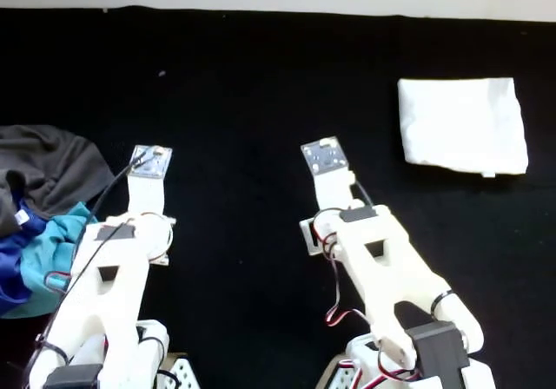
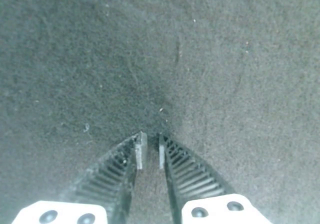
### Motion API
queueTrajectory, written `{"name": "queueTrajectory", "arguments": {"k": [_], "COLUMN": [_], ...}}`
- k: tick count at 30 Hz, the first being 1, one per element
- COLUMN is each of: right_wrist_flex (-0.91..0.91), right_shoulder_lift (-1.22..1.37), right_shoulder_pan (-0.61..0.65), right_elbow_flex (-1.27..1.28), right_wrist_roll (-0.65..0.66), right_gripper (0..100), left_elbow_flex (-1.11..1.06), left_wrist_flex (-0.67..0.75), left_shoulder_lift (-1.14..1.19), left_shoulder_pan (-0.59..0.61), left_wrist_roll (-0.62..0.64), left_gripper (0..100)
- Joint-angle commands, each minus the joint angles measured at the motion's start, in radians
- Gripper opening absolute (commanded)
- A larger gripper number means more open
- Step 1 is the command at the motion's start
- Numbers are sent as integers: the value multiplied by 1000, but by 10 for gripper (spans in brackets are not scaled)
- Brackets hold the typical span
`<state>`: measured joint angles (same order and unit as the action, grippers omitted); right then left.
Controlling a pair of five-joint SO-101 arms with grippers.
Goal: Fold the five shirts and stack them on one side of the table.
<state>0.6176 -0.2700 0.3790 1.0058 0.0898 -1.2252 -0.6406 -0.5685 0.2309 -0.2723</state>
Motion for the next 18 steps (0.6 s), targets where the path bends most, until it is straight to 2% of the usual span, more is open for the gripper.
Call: {"name": "queueTrajectory", "arguments": {"k": [1,6,9,13,18], "right_wrist_flex": [-19,-19,-19,-21,-21], "right_shoulder_lift": [-15,-15,-15,-15,-15], "right_shoulder_pan": [16,16,16,16,16], "right_elbow_flex": [2,2,2,2,2], "right_wrist_roll": [2,2,2,2,2], "right_gripper": [48,48,48,48,48], "left_elbow_flex": [171,510,667,727,783], "left_wrist_flex": [-224,-623,-786,-839,-775], "left_shoulder_lift": [-19,-16,-12,-12,-10], "left_shoulder_pan": [85,314,463,642,814], "left_wrist_roll": [-94,-106,-107,-109,-169], "left_gripper": [13,19,104,239,252]}}
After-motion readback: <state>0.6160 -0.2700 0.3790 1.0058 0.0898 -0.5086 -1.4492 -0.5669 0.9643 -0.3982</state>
